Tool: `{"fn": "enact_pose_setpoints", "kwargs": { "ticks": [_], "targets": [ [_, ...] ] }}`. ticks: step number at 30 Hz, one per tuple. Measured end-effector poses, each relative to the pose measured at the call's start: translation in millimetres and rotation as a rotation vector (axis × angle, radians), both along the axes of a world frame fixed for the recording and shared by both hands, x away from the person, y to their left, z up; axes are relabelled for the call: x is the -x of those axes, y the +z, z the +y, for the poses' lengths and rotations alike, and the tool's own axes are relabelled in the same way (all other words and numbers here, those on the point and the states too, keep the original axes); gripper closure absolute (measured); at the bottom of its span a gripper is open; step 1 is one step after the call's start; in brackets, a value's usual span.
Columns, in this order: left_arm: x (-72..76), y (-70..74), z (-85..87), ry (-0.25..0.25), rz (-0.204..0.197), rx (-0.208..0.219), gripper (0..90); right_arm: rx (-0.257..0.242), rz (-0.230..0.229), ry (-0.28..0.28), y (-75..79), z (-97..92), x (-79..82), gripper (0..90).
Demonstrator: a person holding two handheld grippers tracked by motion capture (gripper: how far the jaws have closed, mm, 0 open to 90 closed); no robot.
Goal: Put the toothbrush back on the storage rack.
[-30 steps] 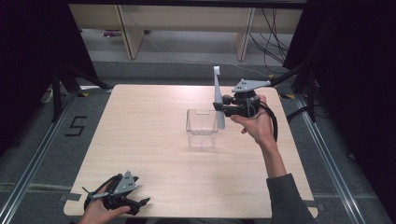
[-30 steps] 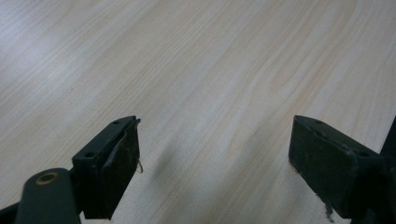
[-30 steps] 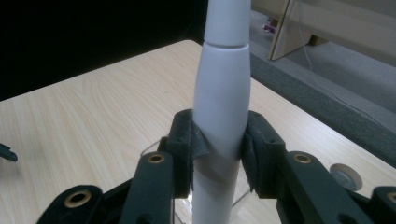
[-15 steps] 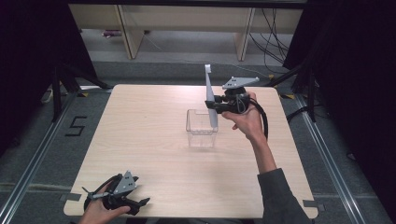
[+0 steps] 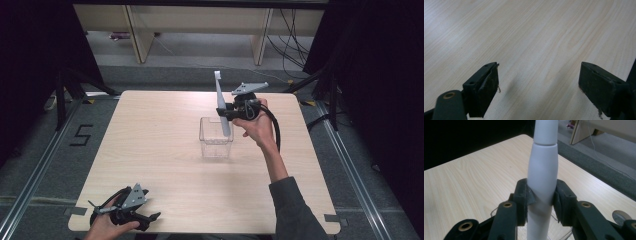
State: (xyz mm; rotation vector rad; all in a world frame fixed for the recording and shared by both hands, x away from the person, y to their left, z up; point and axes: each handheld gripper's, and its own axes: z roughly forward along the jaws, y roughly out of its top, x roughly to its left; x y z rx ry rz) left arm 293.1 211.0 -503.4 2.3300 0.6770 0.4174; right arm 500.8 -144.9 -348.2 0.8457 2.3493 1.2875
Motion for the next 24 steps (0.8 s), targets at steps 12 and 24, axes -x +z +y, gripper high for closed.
{"fn": "enact_pose_setpoints", "kwargs": {
  "ticks": [12, 24],
  "targets": [
    [0.2, 0.2, 0.3, -0.001, 0.002, -0.002, 16.0, 0.032, 0.047, -0.001, -14.5, 5.7, -4.1, 67.2],
    [0.6, 0.0, 0.5, 0.006, 0.010, 0.005, 16.0, 0.074, 0.055, 0.007, -26.9, 13.4, -6.3, 67.2]
  ]
}}
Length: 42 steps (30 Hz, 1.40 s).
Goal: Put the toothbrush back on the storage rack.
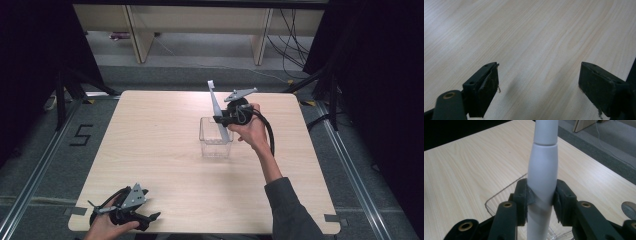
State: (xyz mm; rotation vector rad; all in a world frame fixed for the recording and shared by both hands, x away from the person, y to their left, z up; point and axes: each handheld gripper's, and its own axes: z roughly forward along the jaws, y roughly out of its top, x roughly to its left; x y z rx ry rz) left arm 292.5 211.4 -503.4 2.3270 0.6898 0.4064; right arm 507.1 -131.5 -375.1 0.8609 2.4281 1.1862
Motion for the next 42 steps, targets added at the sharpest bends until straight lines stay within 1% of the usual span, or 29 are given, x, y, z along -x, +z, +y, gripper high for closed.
{"fn": "enact_pose_setpoints", "kwargs": {
  "ticks": [1, 2, 4, 5, 6, 7, 9, 10, 11, 12, 13, 14, 15, 17, 18, 19, 20, 21, 23, 24, 25, 27, 28, 29, 30, 32, 33, 39, 42],
  "targets": [
    [-0.5, 0.4, 0.2, -0.009, -0.009, -0.007, 16.0, -0.005, -0.002, -0.006, -4.0, 0.3, -0.4, 67.2],
    [-0.2, 0.3, 0.0, -0.006, -0.008, -0.005, 16.0, 0.007, 0.016, 0.003, -4.6, -0.3, 0.0, 67.2],
    [-0.1, 0.3, -0.1, -0.008, -0.008, -0.006, 16.0, -0.001, 0.008, -0.013, -7.0, 0.0, 0.0, 67.2],
    [0.1, 0.1, -0.6, -0.005, -0.007, 0.000, 16.0, 0.018, 0.022, -0.007, -7.1, -0.6, 0.3, 67.2],
    [0.4, -0.2, -1.0, -0.002, -0.007, 0.007, 16.0, 0.016, 0.005, -0.008, -9.9, 0.7, 0.0, 67.1],
    [0.2, 0.0, -0.7, -0.004, -0.005, 0.006, 16.0, 0.037, 0.025, -0.005, -9.8, 0.6, 0.5, 67.1],
    [-0.3, 0.4, 0.0, -0.007, -0.008, -0.006, 16.0, 0.024, 0.011, -0.005, -12.1, 1.9, -0.6, 67.2],
    [0.1, -0.1, -0.2, 0.001, -0.001, 0.002, 16.0, 0.039, 0.040, -0.006, -11.2, 1.8, 0.5, 67.1],
    [0.0, -0.2, -0.1, 0.001, -0.001, 0.001, 16.0, 0.043, 0.033, -0.002, -12.9, 2.4, -0.5, 67.1],
    [-0.4, 0.7, 0.2, -0.009, -0.005, -0.008, 16.0, 0.043, 0.041, -0.005, -14.6, 3.1, -0.6, 67.2],
    [0.3, 0.7, -0.4, -0.013, 0.012, 0.003, 16.0, 0.062, 0.037, 0.009, -17.4, 3.1, -2.1, 67.2],
    [0.3, 0.7, -0.4, -0.013, 0.012, 0.003, 16.0, 0.062, 0.037, 0.009, -17.4, 3.1, -2.1, 67.2],
    [0.3, 0.4, -0.5, -0.007, 0.001, 0.001, 16.0, 0.062, 0.054, -0.002, -20.1, 4.8, -0.9, 67.1],
    [0.3, 0.0, -0.8, -0.004, -0.004, 0.007, 16.0, 0.071, 0.051, 0.004, -22.3, 5.4, -1.9, 67.1],
    [0.3, 0.0, -0.8, -0.004, -0.004, 0.007, 16.0, 0.072, 0.067, -0.001, -23.0, 6.5, -0.9, 67.1],
    [-0.5, 0.3, -0.5, -0.007, -0.010, -0.004, 16.0, 0.072, 0.054, 0.006, -25.0, 7.6, -1.8, 67.2],
    [-0.5, 0.3, -0.5, -0.007, -0.010, -0.004, 16.0, 0.072, 0.054, 0.006, -25.0, 7.6, -1.8, 67.2],
    [-0.2, 0.1, -0.2, -0.009, -0.007, -0.007, 16.0, 0.094, 0.062, 0.014, -25.3, 7.7, -2.3, 67.1],
    [0.1, -0.1, -0.1, -0.006, -0.007, -0.005, 16.0, 0.090, 0.055, 0.017, -27.0, 8.8, -3.2, 67.1],
    [-0.1, 0.3, 0.1, -0.007, -0.007, -0.007, 16.0, 0.115, 0.056, 0.016, -26.1, 8.6, -3.1, 67.1],
    [0.6, 0.1, -0.7, -0.004, -0.006, 0.009, 16.0, 0.129, 0.066, 0.012, -27.0, 11.2, -2.4, 67.1],
    [0.4, 0.3, -0.7, -0.005, -0.008, 0.010, 16.0, 0.143, 0.071, 0.020, -28.3, 13.8, -2.3, 67.1],
    [0.3, 0.2, -0.7, -0.004, -0.006, 0.009, 16.0, 0.138, 0.071, 0.016, -30.1, 16.0, -2.5, 67.1],
    [0.2, 0.0, -0.6, -0.002, -0.005, 0.008, 16.0, 0.150, 0.081, 0.023, -29.9, 16.3, -3.1, 67.1],
    [-0.3, 0.4, 0.0, -0.007, -0.009, -0.005, 16.0, 0.151, 0.082, 0.023, -31.1, 17.3, -3.5, 67.1],
    [0.4, -0.1, -0.6, -0.003, -0.005, 0.007, 16.0, 0.160, 0.080, 0.022, -31.5, 17.9, -4.4, 67.1],
    [0.5, 0.1, -0.6, -0.003, -0.006, 0.009, 16.0, 0.164, 0.095, 0.017, -32.3, 19.8, -4.9, 67.1],
    [0.4, 0.1, -0.6, -0.005, -0.007, 0.007, 16.0, 0.183, 0.096, 0.014, -35.7, 25.1, -7.9, 67.1],
    [0.5, 0.1, -0.7, -0.004, -0.008, 0.009, 16.0, 0.196, 0.085, 0.023, -37.4, 27.6, -11.2, 67.1]
  ]
}}
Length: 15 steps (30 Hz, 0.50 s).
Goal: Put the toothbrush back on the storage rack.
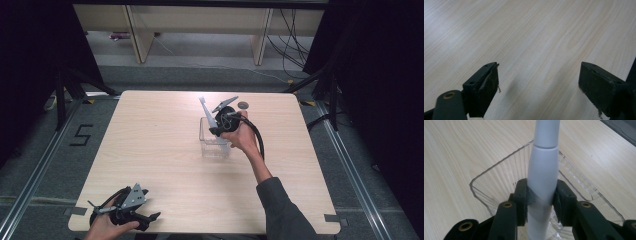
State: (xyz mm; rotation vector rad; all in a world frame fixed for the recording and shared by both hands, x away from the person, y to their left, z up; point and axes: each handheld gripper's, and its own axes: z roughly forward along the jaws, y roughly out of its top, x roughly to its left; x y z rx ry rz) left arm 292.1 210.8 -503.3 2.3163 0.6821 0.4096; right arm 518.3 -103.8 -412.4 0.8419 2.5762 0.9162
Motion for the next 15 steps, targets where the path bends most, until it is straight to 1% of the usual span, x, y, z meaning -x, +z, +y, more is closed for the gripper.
{"fn": "enact_pose_setpoints", "kwargs": {
  "ticks": [1, 2, 3, 4, 5, 6, 7, 8, 9, 10, 12, 13, 14, 15],
  "targets": [
    [0.1, 0.2, 0.1, -0.002, -0.001, -0.001, 16.0, 0.015, 0.035, -0.026, 0.0, 1.9, 0.6, 67.1],
    [0.1, 0.2, 0.1, -0.002, -0.001, -0.001, 16.0, 0.015, 0.035, -0.026, 0.0, 1.9, 0.6, 67.1],
    [0.0, 0.2, 0.1, -0.002, -0.001, -0.002, 16.0, 0.031, 0.016, -0.006, -2.9, 2.2, -2.3, 67.1],
    [0.0, 0.2, 0.1, -0.002, -0.001, -0.001, 16.0, 0.031, 0.016, -0.006, -2.9, 2.2, -2.3, 67.1],
    [0.0, 0.2, 0.0, -0.002, -0.001, -0.001, 16.0, 0.038, 0.026, 0.002, -3.4, 2.3, -3.1, 67.1],
    [-0.1, 0.2, 0.0, -0.002, -0.001, -0.001, 16.0, 0.031, 0.043, -0.023, -3.1, 3.1, -2.1, 67.1],
    [0.4, 0.0, -0.3, -0.002, 0.004, 0.005, 16.0, 0.040, 0.047, -0.013, -4.5, 3.4, -4.1, 67.1],
    [0.4, 0.0, -0.3, -0.002, 0.004, 0.005, 16.0, 0.044, 0.044, -0.021, -5.5, 3.7, -4.6, 67.1],
    [0.1, 0.1, 0.0, -0.001, 0.000, -0.002, 16.0, 0.048, 0.041, -0.012, -5.8, 3.3, -6.0, 67.1],
    [0.0, 0.2, 0.1, -0.001, -0.001, -0.001, 16.0, 0.047, 0.050, -0.014, -5.3, 4.4, -6.0, 67.1],
    [0.0, 0.2, 0.0, -0.001, -0.001, 0.000, 16.0, 0.054, 0.051, -0.011, -5.1, 5.2, -6.8, 67.1],
    [0.0, 0.3, 0.0, -0.002, -0.001, -0.002, 16.0, 0.054, 0.061, -0.019, -5.0, 7.0, -5.9, 67.0],
    [0.3, 0.1, -0.3, -0.001, 0.001, 0.004, 16.1, 0.065, 0.095, -0.042, -4.4, 9.0, -4.7, 67.0],
    [0.4, 0.3, -0.1, -0.006, 0.004, 0.001, 16.1, 0.065, 0.095, -0.042, -4.4, 9.0, -4.7, 67.0]
  ]
}}
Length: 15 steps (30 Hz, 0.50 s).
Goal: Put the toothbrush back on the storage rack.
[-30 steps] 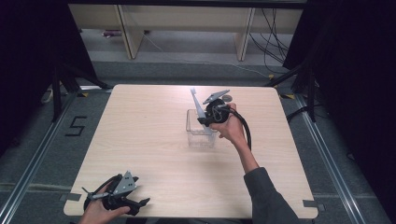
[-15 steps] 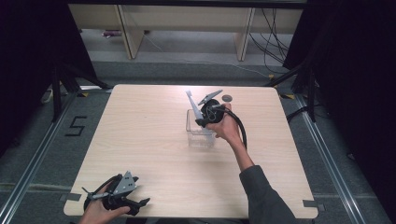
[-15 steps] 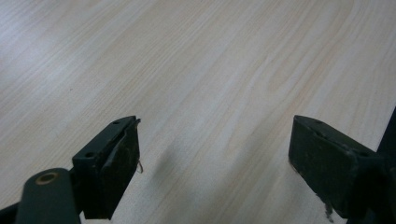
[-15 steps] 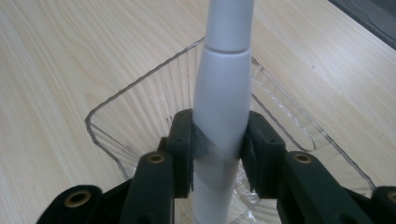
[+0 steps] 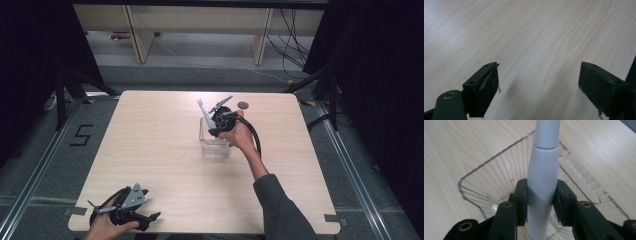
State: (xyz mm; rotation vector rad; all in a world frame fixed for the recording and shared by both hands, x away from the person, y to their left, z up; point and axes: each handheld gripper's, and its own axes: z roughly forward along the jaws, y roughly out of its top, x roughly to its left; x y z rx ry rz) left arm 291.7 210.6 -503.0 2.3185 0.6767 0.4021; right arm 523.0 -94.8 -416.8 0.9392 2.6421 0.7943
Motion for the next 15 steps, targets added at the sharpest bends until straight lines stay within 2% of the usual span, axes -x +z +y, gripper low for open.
{"fn": "enact_pose_setpoints", "kwargs": {
  "ticks": [1, 2, 5, 6, 7, 8, 15],
  "targets": [
    [0.2, -0.2, -0.2, 0.002, 0.002, 0.003, 16.1, -0.002, -0.028, 0.037, -1.0, -0.3, -3.0, 67.0],
    [0.1, -0.2, -0.1, 0.001, 0.001, 0.002, 16.0, 0.003, -0.004, 0.021, -0.8, 1.2, -3.5, 67.0],
    [-0.1, -0.1, 0.0, 0.003, -0.003, -0.001, 16.0, 0.005, -0.017, 0.035, -1.4, 2.2, -6.0, 67.0],
    [-0.2, 0.1, 0.0, 0.002, -0.006, -0.003, 16.0, 0.019, -0.018, 0.043, -2.1, 3.1, -6.9, 66.9],
    [-0.2, 0.1, 0.0, 0.003, -0.005, -0.002, 16.0, 0.019, 0.007, 0.012, -1.5, 4.8, -5.3, 67.0],
    [0.1, 0.2, 0.1, 0.005, -0.007, -0.001, 16.0, 0.019, -0.012, 0.038, -2.9, 6.2, -7.6, 66.9],
    [0.3, 0.3, -0.1, 0.004, -0.006, 0.000, 16.0, 0.025, -0.005, 0.042, -4.8, 9.4, -9.3, 66.9]
  ]
}}
